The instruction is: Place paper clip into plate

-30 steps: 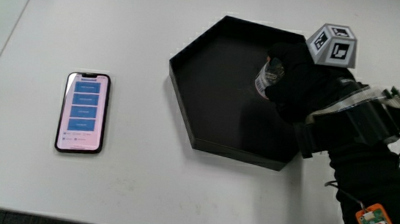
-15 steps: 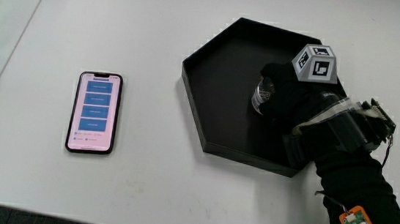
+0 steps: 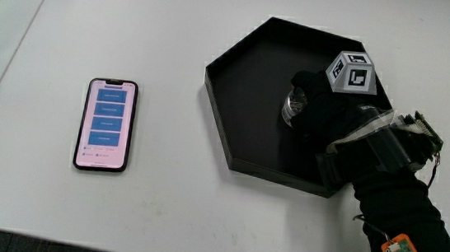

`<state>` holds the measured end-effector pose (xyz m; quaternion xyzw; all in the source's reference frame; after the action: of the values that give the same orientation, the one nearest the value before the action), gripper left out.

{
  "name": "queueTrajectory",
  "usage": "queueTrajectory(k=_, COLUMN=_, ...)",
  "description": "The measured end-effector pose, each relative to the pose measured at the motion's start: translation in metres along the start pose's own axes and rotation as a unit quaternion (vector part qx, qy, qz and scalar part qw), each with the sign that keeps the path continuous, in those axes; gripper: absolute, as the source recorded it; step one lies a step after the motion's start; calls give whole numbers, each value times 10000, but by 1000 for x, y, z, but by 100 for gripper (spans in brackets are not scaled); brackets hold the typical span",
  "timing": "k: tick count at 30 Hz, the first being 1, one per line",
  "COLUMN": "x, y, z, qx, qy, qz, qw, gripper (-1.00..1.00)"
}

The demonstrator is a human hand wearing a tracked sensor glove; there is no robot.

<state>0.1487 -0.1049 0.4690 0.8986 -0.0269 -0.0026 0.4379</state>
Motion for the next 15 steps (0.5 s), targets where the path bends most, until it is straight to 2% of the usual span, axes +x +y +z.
queueTrajectory(k=1, x=1, y=1, z=-1, qx=-20, qy=-92, qz=-81, qw=9999, gripper=-53)
queueTrajectory(k=2, x=2, y=4, z=-2, qx=-223, qy=-103, qz=-79, qw=9997, gripper=-60)
queueTrajectory(k=3, x=3, y=3, z=-1, qx=-361, qy=53, qz=75, qw=9993, gripper=-67)
queueTrajectory(k=4, x=4, y=0, z=1, qx=-343, qy=129, qz=134, qw=9992, gripper=-73)
queueTrajectory(k=5, x=7, y=0, z=2, qx=-157, qy=89, qz=25, qw=9998, gripper=-80)
queueTrajectory(k=8, x=12, y=-3, z=9, qx=-260, qy=309, qz=149, qw=9991, gripper=-100)
queueTrajectory(k=12, x=14, y=-9, z=14, qx=-63, qy=479, qz=108, qw=9988, gripper=-100)
queueTrajectory(k=14, x=14, y=-10, z=15, qx=126, qy=465, qz=106, qw=9988, gripper=-100)
queueTrajectory(k=15, x=13, y=-11, z=15, qx=89, qy=482, qz=125, qw=9987, gripper=-100)
